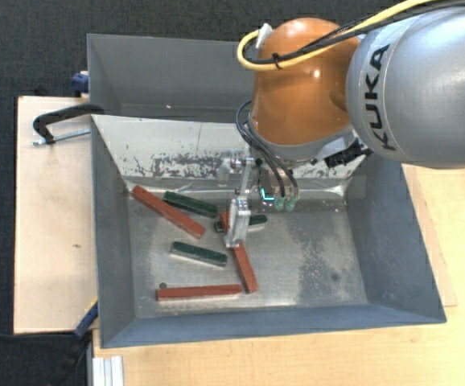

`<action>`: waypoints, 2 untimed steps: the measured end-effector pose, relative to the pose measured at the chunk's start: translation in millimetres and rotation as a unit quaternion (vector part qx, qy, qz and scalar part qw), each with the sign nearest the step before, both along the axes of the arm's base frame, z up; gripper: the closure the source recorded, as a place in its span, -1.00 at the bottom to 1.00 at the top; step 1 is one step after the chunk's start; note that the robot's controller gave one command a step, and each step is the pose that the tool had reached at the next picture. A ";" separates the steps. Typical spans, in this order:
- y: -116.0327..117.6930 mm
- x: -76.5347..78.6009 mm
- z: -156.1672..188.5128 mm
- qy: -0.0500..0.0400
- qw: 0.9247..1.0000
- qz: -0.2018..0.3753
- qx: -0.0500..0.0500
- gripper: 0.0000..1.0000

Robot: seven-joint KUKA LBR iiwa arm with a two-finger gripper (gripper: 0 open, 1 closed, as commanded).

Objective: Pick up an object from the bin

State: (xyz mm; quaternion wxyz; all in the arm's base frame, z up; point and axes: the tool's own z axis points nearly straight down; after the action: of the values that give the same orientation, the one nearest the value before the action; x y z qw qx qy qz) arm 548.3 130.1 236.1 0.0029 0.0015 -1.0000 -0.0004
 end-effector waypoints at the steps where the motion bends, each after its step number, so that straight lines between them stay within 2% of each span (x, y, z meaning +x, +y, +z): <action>1: -0.7 1.6 4.0 -0.004 1.000 -0.001 0.001 -1.00; 2: -11.4 -34.2 -95.2 -0.005 0.998 0.059 0.001 -1.00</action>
Offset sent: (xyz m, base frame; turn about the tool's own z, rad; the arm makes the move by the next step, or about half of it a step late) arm -0.0466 -0.0103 -0.1414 -0.0814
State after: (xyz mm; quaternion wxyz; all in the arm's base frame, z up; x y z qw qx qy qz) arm 514.1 118.7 140.9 -0.0021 0.0606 -0.9982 -0.0009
